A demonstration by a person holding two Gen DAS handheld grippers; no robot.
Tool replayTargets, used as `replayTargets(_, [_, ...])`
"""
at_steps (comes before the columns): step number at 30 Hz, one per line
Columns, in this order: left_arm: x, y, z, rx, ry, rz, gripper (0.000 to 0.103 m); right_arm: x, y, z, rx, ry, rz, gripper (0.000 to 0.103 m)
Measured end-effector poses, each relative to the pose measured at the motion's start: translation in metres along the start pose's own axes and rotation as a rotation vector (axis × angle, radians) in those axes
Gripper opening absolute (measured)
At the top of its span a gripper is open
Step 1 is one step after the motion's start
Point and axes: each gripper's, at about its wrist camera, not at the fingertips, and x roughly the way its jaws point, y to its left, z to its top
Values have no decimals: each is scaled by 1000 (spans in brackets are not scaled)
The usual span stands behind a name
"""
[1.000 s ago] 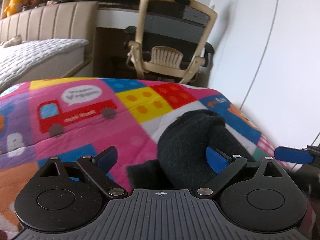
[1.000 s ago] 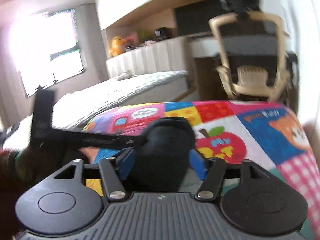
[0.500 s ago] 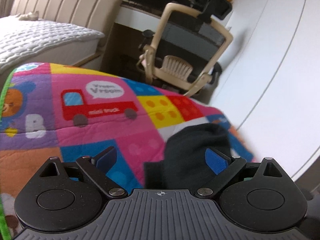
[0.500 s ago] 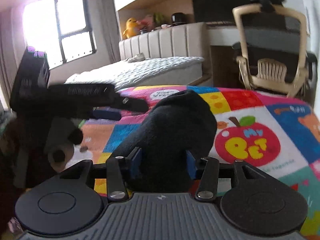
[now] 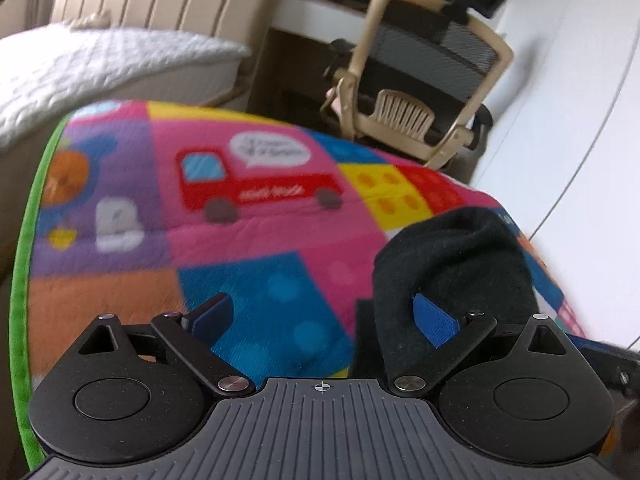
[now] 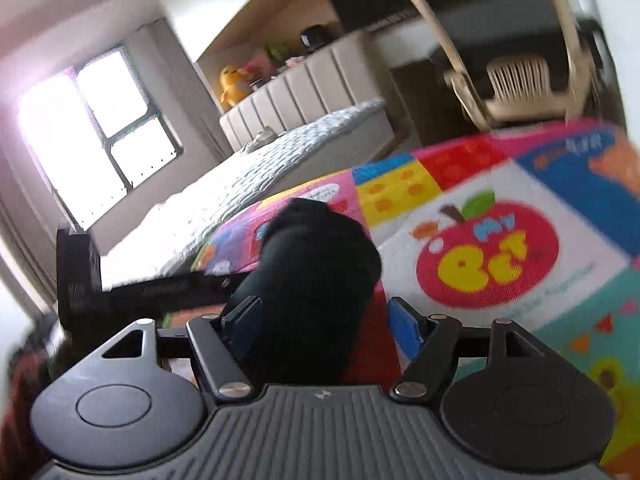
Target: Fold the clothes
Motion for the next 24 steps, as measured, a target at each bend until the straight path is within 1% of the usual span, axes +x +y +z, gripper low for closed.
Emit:
replayTargets(1, [0,0,-1,4,1,-6,100,7,-4,0,31,11,11,72])
replayTargets(2, [0,1,-1,7,2,-12,100,15,-8,0,63,21,34,78])
replayTargets(4, [2,1,0,19,8,-16,99,27,-17,1,125,39,97,83])
replayTargets(5, [3,1,1,21,12,-22,99,33,-21,1,152,48,129,83])
replayTargets(7, [9,8,4,-23,45,-72,99,44,-28,2,184,65,186,82])
replayTargets(9, [19,-3,7,-17,56,-94,99,45,-31,3,172,58,202,75])
replayTargets(10, [24,-8,8,-14,62,-105,99,43,-33,5,167,48,198,70])
replayTargets(11, [29,-13,10,-10,67,-116,99,41,-34,7,161,39,195,67])
replayTargets(14, [45,-28,14,-1,84,-149,99,28,-43,20,134,-12,146,65])
replayTargets(18, [65,-49,20,11,106,-193,99,0,-64,42,98,-82,42,65])
replayTargets(21, [81,-64,24,21,122,-226,99,-9,-80,50,112,-89,-42,63])
replayTargets(22, [82,-68,26,18,111,-229,99,-9,-84,49,121,-84,-57,63])
replayTargets(24, [78,-71,26,3,82,-251,99,-3,-88,42,163,-69,-45,63])
